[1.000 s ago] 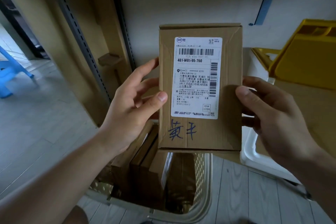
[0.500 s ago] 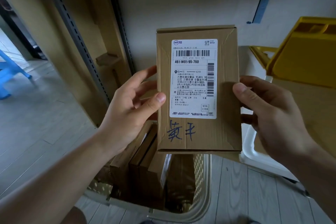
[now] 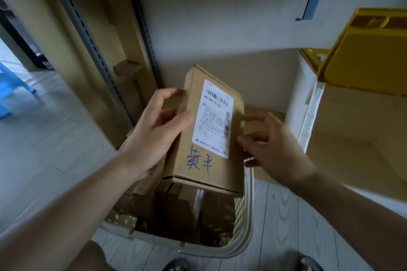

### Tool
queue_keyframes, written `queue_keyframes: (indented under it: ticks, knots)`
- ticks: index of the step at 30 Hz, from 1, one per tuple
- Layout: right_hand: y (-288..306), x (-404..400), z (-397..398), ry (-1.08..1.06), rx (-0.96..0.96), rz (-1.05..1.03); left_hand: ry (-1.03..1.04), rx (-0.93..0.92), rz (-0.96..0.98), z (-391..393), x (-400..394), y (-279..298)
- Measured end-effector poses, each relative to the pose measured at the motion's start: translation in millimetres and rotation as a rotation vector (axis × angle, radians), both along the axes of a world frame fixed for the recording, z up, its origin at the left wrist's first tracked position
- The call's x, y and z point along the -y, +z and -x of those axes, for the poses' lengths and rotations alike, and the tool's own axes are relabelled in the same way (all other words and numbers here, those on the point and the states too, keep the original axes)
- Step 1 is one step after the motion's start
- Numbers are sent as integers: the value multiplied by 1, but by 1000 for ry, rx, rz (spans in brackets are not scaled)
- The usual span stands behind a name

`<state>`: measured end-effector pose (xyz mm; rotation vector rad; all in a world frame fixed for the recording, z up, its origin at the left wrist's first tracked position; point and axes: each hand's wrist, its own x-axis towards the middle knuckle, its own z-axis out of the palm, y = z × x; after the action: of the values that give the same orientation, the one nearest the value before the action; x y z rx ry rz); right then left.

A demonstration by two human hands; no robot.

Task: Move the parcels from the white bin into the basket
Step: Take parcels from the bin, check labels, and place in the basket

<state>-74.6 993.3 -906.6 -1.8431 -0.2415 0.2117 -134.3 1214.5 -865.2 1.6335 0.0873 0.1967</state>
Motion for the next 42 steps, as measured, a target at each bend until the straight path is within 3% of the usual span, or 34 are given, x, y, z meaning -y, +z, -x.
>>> queue_keyframes:
  ticks: [6, 9, 13, 17, 23, 27, 42]
  knots:
    - [-29, -27, 12, 203, -64, 195, 118, -192, -287, -12, 5, -20]
    - [-41, -35, 20, 285, -195, 247, 58, -275, -476, -17, 3, -35]
    - [-56, -45, 21, 264, -361, 141, -91, -295, -613, -24, 12, -62]
    - [-66, -47, 19, 203, -389, 157, -126, -288, -653, -32, 22, -87]
    - [-82, -45, 14, 254, -621, -16, -307, -352, -931, -46, 18, -108]
    - [-95, -47, 6, 255, -579, 26, -440, -453, -999, -49, 14, -109]
    - [-117, -64, -3, 311, -435, 190, -545, -530, -1075, -54, 2, -114]
